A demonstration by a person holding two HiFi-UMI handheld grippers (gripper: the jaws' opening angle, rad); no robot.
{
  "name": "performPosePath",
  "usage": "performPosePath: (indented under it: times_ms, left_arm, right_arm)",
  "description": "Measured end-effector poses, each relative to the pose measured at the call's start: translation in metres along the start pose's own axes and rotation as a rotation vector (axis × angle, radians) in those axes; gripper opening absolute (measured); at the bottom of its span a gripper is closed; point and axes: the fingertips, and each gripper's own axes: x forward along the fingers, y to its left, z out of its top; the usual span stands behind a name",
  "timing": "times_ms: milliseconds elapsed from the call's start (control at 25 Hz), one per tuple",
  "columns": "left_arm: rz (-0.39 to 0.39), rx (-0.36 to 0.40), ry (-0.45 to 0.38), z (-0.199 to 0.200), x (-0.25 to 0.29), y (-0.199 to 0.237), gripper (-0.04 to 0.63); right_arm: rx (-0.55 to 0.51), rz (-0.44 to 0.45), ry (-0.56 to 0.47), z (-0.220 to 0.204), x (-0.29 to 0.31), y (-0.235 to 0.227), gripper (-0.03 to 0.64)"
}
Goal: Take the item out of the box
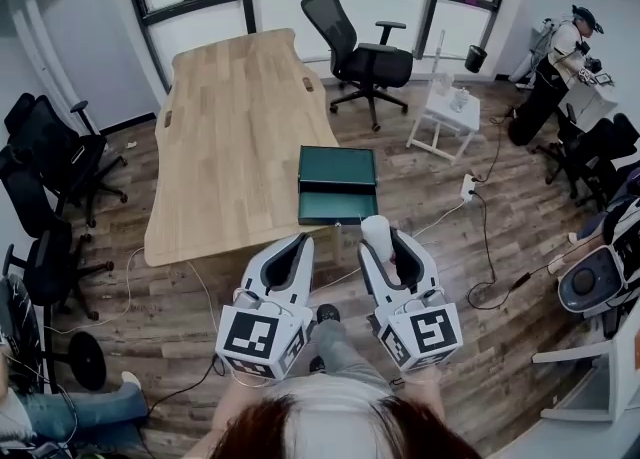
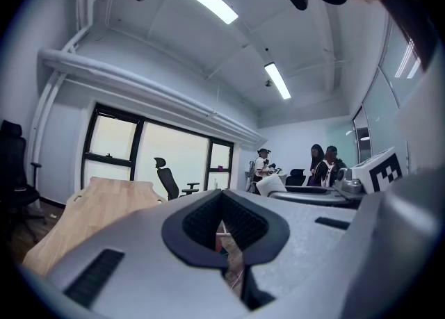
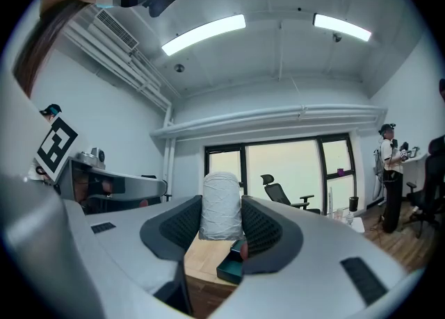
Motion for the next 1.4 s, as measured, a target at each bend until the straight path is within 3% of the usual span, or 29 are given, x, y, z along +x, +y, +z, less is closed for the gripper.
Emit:
performPosePath:
  times_ms: [1400]
  left_arm:
    - [-0.016, -0.014, -0.019, -0.008, -0.060, -0.038, 0.008]
  right_arm:
    - [-0.028, -0.007, -0.026, 0.009, -0.068, 0.034, 0.192]
